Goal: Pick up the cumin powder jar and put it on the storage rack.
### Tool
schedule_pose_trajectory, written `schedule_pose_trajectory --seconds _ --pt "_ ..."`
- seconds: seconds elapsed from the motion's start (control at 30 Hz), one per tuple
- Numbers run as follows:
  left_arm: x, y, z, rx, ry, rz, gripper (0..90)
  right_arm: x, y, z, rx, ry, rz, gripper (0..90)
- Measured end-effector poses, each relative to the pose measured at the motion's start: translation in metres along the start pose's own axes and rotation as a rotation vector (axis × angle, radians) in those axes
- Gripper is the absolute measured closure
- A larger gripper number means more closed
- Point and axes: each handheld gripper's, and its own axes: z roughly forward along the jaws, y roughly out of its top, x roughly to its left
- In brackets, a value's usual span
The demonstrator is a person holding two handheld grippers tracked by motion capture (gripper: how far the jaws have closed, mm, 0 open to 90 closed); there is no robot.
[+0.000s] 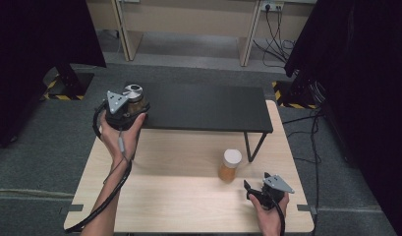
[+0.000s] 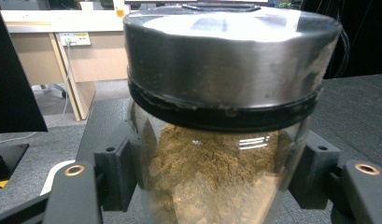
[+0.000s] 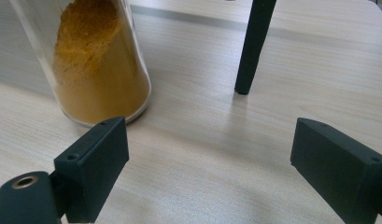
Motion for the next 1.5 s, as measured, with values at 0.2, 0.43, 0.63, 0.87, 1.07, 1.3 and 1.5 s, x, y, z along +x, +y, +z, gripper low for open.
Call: schedule_pose_trajectory --seconds 0.2,0.43,0.63,0.87,1.07,1.3,1.5 --pt "0.002 -0.006 0.001 -0.029 -0.004 0.008 23.5 -0.001 0.000 0.000 -0.001 0.002 0.004 11.5" --pt "0.001 -0.023 -0.006 -0.084 0.001 0.043 9.9 -0.001 0.000 0.000 -0.002 0.002 0.009 11.5" --pt "0.003 -0.035 -0.024 -0.109 -0.028 0.056 8.4 -0.003 0.000 0.000 -0.001 0.006 0.013 11.5" --pt "0.001 -0.051 -0.046 -0.138 -0.023 0.061 8.4 -0.002 0.000 0.000 0.001 0.005 0.013 11.5" --pt "-0.001 -0.068 -0.059 -0.143 -0.018 0.067 8.4 -0.003 0.000 0.000 -0.002 0.006 0.013 11.5" --pt "-0.003 -0.081 -0.067 -0.148 -0.013 0.072 8.5 -0.002 -0.001 0.000 -0.003 0.005 0.011 11.5" --pt "-0.006 -0.096 -0.077 -0.154 -0.014 0.082 8.6 -0.002 -0.001 0.000 -0.003 0.004 0.011 11.5"
